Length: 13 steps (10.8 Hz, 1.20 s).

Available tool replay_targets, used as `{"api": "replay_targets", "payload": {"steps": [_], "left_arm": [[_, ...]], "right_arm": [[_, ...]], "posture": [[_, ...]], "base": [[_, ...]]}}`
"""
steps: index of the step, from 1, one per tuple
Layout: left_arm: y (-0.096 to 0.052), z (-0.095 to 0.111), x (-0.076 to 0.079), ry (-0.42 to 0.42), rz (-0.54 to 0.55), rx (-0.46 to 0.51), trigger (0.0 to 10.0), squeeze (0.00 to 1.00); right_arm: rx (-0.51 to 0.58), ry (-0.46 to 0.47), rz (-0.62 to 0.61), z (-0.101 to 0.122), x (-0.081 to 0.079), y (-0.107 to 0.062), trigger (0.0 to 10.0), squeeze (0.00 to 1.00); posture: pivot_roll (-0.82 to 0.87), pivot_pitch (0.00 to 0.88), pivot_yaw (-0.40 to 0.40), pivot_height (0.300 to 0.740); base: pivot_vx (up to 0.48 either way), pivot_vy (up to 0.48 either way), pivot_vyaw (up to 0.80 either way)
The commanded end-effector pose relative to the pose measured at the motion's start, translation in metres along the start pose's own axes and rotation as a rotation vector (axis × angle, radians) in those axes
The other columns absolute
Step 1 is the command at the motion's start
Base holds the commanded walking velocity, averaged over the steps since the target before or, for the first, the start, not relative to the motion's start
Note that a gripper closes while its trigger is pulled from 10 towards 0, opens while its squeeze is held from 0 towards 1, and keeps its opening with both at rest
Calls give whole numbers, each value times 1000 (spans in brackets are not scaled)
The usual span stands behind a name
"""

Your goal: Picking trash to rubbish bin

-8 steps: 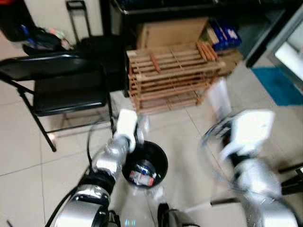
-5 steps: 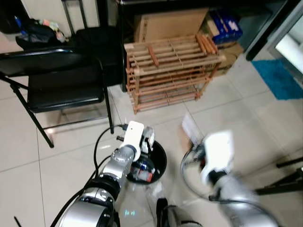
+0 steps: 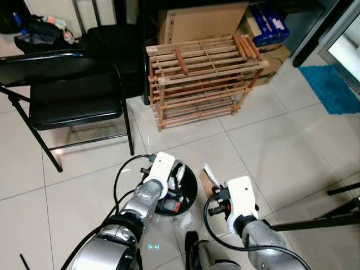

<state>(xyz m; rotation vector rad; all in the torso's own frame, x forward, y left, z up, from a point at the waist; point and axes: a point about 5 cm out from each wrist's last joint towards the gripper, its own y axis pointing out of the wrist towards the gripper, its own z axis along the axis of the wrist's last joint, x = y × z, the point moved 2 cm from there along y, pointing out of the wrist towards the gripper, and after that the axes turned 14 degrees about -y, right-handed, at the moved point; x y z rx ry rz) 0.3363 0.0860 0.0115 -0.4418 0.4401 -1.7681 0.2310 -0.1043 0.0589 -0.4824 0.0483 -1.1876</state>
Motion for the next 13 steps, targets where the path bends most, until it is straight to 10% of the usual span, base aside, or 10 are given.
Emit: {"api": "replay_targets", "payload": {"steps": [1, 11, 13], "left_arm": [[-3, -19, -1, 25, 14, -47, 10000, 0], [-3, -12, -6, 72, 36, 31, 10000, 0], [-3, -7, -7, 52, 35, 70, 10000, 1000]], "right_arm": [[-12, -7, -18, -6, 1, -4, 10000, 0], [5, -25, -73, -2, 7, -21, 10000, 0], [12, -26, -78, 1, 8, -21, 10000, 0]], "posture": [[-37, 284, -115, 740], [-79, 302, -124, 740], [-80, 304, -122, 740]], "base": [[0, 0, 0], [0, 0, 0], [0, 0, 0]]}}
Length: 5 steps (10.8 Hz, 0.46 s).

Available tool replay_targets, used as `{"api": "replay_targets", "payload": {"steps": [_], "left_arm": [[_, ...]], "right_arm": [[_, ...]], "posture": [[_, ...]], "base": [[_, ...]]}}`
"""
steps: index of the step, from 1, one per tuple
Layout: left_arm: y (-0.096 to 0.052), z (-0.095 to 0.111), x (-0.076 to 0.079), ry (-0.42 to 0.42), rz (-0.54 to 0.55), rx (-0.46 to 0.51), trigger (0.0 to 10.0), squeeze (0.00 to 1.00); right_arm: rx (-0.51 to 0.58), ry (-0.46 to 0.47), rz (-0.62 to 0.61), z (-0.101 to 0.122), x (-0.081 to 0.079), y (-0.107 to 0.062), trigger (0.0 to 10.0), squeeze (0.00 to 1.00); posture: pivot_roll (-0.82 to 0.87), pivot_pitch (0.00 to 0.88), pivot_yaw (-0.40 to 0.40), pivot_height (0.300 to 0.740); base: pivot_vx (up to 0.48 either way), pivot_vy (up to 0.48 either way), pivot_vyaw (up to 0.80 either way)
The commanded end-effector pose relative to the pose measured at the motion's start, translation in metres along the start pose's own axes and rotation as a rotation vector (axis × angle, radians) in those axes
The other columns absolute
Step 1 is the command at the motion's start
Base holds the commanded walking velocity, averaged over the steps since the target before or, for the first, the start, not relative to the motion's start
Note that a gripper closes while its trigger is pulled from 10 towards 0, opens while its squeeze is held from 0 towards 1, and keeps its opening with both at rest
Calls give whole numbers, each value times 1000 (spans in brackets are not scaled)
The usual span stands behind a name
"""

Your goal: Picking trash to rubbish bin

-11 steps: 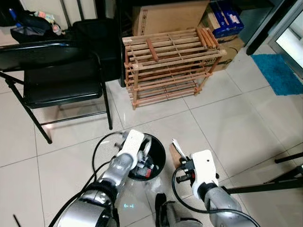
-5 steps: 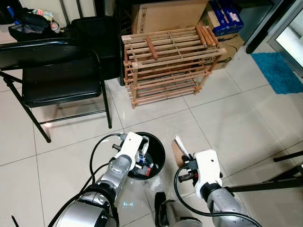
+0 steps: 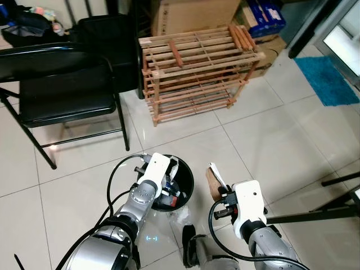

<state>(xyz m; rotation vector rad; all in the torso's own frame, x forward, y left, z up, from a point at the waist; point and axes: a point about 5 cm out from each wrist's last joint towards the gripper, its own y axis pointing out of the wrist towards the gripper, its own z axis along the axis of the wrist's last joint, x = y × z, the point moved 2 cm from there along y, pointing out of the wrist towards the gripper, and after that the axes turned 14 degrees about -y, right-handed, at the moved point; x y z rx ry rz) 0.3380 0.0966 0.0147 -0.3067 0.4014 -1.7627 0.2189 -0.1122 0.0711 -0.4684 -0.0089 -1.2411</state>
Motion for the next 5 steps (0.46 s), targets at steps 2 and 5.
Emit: {"api": "replay_targets", "payload": {"steps": [2, 5], "left_arm": [[-1, -6, 1, 1, 18, -8, 10000, 1000], [-2, -4, -3, 21, 42, 14, 10000, 1000]], "right_arm": [[-20, -6, -20, -3, 3, -4, 10000, 0], [-12, -10, -29, -1, 5, -6, 10000, 0]], "posture": [[-83, 305, -122, 740], [-88, 306, -123, 740]], "base": [[0, 0, 0], [0, 0, 0]]}}
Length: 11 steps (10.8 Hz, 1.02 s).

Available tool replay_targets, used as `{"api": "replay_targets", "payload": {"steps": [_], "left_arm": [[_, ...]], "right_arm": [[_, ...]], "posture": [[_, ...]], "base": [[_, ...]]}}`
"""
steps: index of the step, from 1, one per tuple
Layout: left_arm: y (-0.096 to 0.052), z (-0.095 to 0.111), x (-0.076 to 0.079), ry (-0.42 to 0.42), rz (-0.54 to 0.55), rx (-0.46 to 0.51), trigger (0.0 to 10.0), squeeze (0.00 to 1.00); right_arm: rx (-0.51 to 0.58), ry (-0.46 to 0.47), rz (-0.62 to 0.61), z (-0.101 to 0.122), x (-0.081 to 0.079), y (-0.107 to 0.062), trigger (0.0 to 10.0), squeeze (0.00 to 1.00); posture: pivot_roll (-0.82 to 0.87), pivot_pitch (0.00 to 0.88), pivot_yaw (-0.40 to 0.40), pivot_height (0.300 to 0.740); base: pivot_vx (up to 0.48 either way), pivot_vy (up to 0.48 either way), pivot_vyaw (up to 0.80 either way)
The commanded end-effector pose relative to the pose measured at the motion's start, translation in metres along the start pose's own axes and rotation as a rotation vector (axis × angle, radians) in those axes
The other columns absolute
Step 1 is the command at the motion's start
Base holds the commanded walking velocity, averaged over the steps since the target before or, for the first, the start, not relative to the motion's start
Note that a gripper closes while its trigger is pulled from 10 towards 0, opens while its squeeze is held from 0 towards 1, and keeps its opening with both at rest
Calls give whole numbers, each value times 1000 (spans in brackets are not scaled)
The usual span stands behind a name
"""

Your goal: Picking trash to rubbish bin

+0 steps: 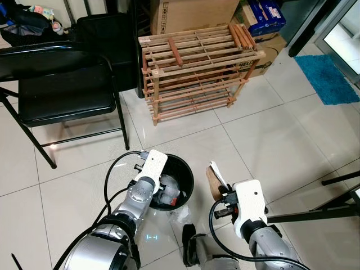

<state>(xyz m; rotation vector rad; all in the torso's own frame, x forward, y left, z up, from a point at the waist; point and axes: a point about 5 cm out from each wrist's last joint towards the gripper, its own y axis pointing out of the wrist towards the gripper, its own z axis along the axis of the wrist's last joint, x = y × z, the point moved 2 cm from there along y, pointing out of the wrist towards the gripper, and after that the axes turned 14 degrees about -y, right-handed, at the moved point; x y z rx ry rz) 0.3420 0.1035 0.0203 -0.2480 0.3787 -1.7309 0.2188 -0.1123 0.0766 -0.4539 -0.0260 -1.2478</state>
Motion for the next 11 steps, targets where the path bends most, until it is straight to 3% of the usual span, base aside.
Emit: {"api": "replay_targets", "payload": {"steps": [1, 5, 8, 11], "left_arm": [[-2, -9, 3, 8, 3, -23, 10000, 1000], [0, 2, -7, 0, 48, 20, 10000, 1000], [-4, -1, -17, -50, 58, 34, 10000, 1000], [-32, -5, -36, -77, 21, 64, 10000, 1000]], "right_arm": [[-25, -10, -20, -4, 3, -4, 10000, 0], [-16, -14, -20, -3, 5, 0, 10000, 0], [-12, -17, -8, -7, 8, 14, 10000, 0], [-8, -70, 67, -15, 14, 53, 10000, 0]], "posture": [[-89, 307, -124, 740], [-58, 294, -121, 740], [28, 305, -123, 740], [212, 338, -138, 740]], "base": [[0, 0, 0], [0, 0, 0], [0, 0, 0], [0, 0, 0]]}}
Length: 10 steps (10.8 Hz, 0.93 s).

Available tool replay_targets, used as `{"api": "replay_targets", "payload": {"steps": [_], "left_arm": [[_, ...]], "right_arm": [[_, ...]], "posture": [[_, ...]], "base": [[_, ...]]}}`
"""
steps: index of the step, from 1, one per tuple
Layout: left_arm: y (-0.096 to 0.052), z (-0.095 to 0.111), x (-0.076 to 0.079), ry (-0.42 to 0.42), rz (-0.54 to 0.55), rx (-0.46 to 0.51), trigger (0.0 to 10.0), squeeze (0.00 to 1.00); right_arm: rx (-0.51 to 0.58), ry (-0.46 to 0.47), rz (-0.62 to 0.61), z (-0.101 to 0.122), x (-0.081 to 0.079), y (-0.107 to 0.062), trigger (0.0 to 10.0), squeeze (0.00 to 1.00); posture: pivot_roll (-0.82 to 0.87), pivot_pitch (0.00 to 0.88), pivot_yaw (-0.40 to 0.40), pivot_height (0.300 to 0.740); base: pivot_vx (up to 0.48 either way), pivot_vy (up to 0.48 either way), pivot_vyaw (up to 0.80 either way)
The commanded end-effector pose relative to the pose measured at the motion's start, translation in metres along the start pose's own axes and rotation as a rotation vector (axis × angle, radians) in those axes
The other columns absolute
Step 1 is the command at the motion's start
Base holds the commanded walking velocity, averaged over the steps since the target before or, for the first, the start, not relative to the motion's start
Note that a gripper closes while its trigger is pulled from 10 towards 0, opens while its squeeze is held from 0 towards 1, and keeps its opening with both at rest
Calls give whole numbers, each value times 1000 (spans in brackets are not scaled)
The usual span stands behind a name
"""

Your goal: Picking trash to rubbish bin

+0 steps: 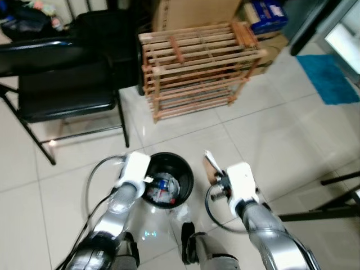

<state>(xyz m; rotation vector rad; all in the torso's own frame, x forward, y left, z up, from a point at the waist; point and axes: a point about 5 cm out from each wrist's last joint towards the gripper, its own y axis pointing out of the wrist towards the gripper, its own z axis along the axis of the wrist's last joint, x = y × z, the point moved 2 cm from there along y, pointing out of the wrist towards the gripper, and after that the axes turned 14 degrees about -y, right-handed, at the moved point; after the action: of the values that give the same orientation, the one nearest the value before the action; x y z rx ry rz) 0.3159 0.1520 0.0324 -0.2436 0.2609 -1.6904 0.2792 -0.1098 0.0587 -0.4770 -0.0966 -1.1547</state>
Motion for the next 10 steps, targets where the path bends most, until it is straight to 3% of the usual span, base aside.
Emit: {"api": "replay_targets", "payload": {"steps": [1, 3, 5, 6, 7, 8, 10], "left_arm": [[-5, -1, 7, -13, -45, -23, 10000, 1000], [-33, 16, 2, 8, -68, 18, 10000, 1000], [-55, 24, -8, 2, -19, -7, 10000, 1000], [-59, 24, -11, 8, -3, -16, 10000, 1000], [-65, 25, -13, 14, 11, -27, 10000, 576], [-67, 27, -13, 13, 14, -36, 10000, 0], [-72, 30, -13, 15, 21, -58, 10000, 0]], "right_arm": [[-37, 2, 21, -14, -1, 1, 10000, 0], [-38, -35, 83, -16, -2, 26, 10000, 0], [-35, -59, 139, -16, -6, 43, 10000, 0], [-37, -66, 155, -16, -9, 48, 10000, 0], [-41, -72, 177, -16, -13, 53, 10000, 0], [-43, -80, 181, -16, -14, 56, 10000, 0], [-22, -55, 175, -13, -17, 63, 10000, 0]], "posture": [[252, 349, -143, 740], [362, 379, -155, 740], [426, 400, -159, 740], [445, 405, -158, 740], [461, 409, -156, 740], [471, 410, -154, 740], [481, 418, -151, 740]], "base": [[0, 0, 0], [0, 0, 0], [0, 0, 0], [0, 0, 0], [0, 0, 0], [0, 0, 0], [0, 0, 0]]}}
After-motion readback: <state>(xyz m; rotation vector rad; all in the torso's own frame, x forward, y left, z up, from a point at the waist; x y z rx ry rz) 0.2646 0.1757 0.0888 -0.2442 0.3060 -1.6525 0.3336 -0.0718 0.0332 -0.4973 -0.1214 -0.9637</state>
